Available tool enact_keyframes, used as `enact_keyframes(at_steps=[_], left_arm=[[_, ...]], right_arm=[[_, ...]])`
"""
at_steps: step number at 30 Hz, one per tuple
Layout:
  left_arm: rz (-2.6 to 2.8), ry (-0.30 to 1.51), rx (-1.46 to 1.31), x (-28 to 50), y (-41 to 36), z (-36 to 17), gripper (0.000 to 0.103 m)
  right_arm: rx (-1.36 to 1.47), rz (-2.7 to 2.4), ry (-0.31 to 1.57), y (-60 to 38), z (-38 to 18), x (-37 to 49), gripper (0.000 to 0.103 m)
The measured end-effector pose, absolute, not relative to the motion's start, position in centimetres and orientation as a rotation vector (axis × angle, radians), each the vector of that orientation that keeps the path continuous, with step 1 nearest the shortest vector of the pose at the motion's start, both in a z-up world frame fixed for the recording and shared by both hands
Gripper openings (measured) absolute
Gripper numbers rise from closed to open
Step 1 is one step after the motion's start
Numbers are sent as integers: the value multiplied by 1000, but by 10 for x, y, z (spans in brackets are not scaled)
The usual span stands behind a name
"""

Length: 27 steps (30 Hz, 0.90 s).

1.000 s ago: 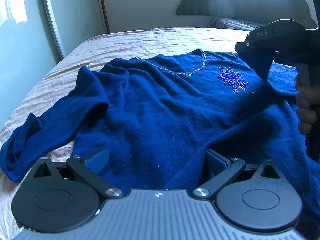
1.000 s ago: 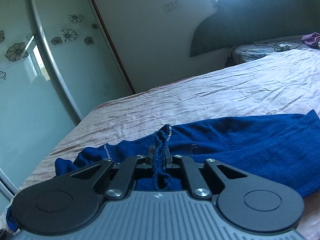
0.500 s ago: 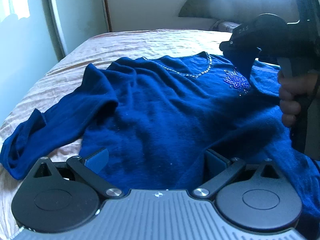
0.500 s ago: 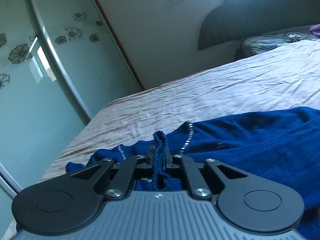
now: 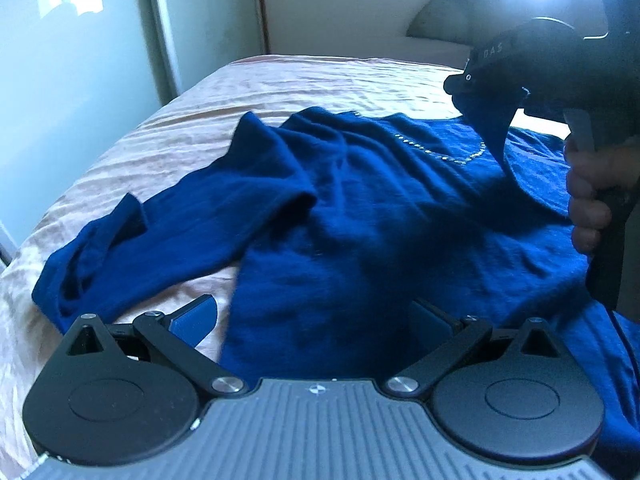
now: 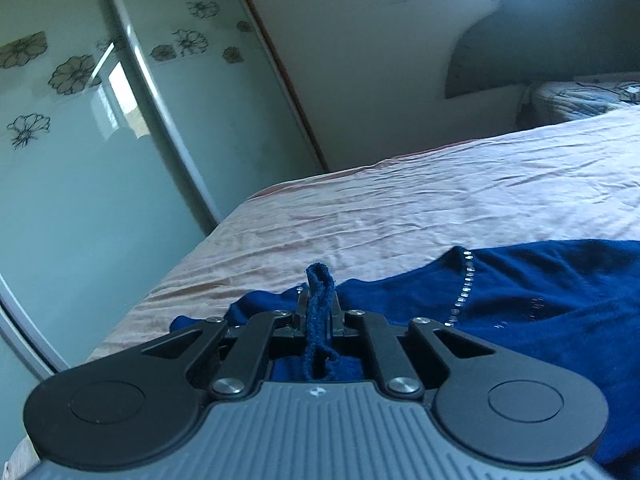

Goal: Fold small clothes
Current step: 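Carry the held sleeve across the sweater body with the right gripper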

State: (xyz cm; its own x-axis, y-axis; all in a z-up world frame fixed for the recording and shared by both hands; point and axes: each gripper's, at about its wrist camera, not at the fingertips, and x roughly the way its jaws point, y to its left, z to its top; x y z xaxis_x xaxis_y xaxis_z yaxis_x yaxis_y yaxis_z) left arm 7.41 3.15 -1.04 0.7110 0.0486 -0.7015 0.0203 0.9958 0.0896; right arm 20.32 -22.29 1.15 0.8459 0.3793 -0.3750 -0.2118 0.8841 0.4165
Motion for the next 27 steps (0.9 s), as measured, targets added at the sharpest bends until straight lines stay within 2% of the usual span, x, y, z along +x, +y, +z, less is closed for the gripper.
enact_keyframes(at_steps=[27], left_arm=[[39, 790, 67, 67, 53, -10, 103]], right_arm=[[318, 428, 554, -133, -3, 249, 7]])
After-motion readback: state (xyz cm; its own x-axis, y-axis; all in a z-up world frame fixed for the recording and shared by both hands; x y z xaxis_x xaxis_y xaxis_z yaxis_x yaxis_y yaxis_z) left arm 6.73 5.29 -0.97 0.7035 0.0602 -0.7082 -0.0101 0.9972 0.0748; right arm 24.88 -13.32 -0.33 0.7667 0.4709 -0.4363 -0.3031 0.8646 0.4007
